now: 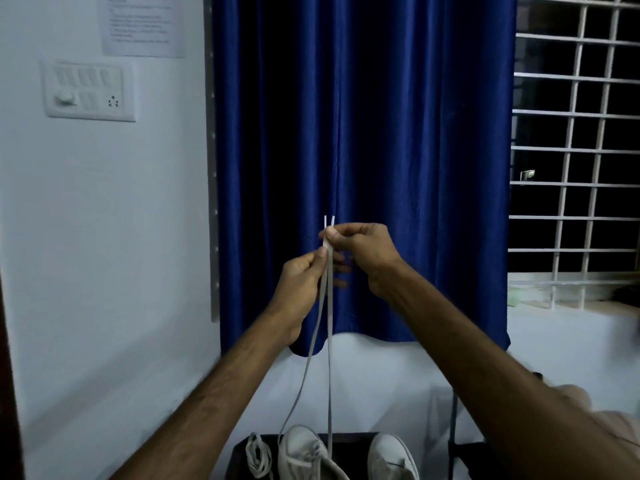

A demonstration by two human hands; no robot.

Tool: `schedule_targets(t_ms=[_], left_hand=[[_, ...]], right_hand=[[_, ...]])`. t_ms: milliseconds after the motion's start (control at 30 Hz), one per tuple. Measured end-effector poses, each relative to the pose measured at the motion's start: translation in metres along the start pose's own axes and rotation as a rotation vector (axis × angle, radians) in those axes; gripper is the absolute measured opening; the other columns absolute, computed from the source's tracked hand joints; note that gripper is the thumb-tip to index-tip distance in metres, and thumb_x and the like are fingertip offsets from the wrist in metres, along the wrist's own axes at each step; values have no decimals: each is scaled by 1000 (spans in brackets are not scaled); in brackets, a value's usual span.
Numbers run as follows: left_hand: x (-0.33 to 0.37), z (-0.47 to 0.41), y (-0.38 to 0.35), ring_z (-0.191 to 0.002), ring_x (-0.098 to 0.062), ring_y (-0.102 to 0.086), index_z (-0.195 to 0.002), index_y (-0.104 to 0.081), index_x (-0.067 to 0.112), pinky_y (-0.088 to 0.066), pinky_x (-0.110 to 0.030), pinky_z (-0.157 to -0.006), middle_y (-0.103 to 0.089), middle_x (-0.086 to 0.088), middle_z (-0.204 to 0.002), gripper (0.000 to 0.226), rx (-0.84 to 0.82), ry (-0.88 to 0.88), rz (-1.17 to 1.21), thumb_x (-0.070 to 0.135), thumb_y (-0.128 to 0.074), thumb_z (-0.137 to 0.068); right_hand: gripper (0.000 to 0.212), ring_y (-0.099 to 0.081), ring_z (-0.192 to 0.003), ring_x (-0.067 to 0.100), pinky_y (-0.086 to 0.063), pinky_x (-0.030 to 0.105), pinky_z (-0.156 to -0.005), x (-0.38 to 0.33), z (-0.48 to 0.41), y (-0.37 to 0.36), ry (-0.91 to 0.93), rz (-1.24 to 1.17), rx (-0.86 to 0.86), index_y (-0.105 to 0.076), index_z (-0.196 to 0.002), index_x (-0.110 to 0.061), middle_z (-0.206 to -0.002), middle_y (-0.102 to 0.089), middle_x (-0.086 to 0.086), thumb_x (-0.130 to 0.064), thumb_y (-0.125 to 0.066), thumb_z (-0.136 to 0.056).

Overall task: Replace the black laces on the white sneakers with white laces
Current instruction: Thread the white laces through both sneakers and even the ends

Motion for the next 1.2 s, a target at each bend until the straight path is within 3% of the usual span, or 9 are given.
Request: schedule_targets(t_ms=[167,267,367,433,533,700,867,1000,1200], left_hand=[[-31,21,2,-55,-14,-56,-90,-60,7,-57,-31,-62,-56,-2,-63,36,-181,113,-4,28,-37,-107],[-56,33,12,-48,-7,-42,-83,-57,9,-52,-28,-51,-44,3,-59,35,-223,110,-152,25,-37,-107],[-70,33,17,-45,0,-38,-77,-59,11,-38,-14,-48,-43,11,-54,35,-198,12,-354,21,-41,-106],[-74,31,16,-49,1,-43,-73,-61,13,-41,-17,-60,-49,13,-51,36,-260,-57,-461,21,-45,-104],[-75,25,14,-52,0,-46,-75,-62,12,-42,-18,-61,-50,13,-52,36,-296,-85,-540,24,-45,-104],[-77,12,13,-50,-6,-41,-70,-56,16,-46,-28,-50,-42,10,-55,41,-209,-44,-378,33,-42,-105],[-76,10,2,-51,-7,-39,-74,-53,14,-53,-27,-54,-38,3,-59,38,-170,11,-88,31,-40,-106],[-87,18,7,-51,-8,-37,-76,-51,14,-48,-27,-50,-37,5,-56,36,-36,40,125,28,-38,-107],[-174,74,30,-56,-20,-49,-76,-53,9,-47,-34,-56,-56,-3,-61,40,218,174,-49,28,-35,-107]], right_hand=[[13,-49,-66,5,-37,20,-60,20,0,20,-116,-60,240,-75,-95,-8,-71,-64,-6,-14,-64,-93],[16,-50,-65,8,-43,24,-61,64,1,36,-174,298,262,-77,-97,-9,-72,-62,-2,-20,-67,-91],[45,-61,-105,21,-48,34,-95,104,21,34,-149,800,100,-56,-135,-8,-124,-60,12,-32,-60,-96],[49,-51,-128,22,-41,35,-109,117,43,24,-67,610,-50,-43,-144,-11,-142,-48,10,-36,-48,-102],[44,-63,-100,22,-48,29,-95,122,69,8,-123,282,-259,-57,-110,-6,-102,-65,7,-39,-28,-106],[42,-47,-59,9,-54,28,-66,125,73,13,-171,82,-224,-57,-80,-9,-65,-47,0,-38,-39,-104],[45,-57,-75,10,-56,28,-71,122,53,25,-167,119,-102,-63,-100,-10,-86,-62,1,-43,-33,-104],[35,-59,-82,13,-50,25,-74,181,75,25,-222,635,-476,-68,-110,-6,-102,-70,7,-31,-45,-103],[23,-56,-81,7,-35,8,-65,266,119,11,-229,893,-498,-73,-105,-14,-95,-72,1,-24,-74,-85]])
Point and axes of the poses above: each hand's wrist, its own z-axis away from the middle knuckle, its own y-axis out of the back of the hand, x = y × z, the point moved 1 cm from there along -z, towards the middle knuckle
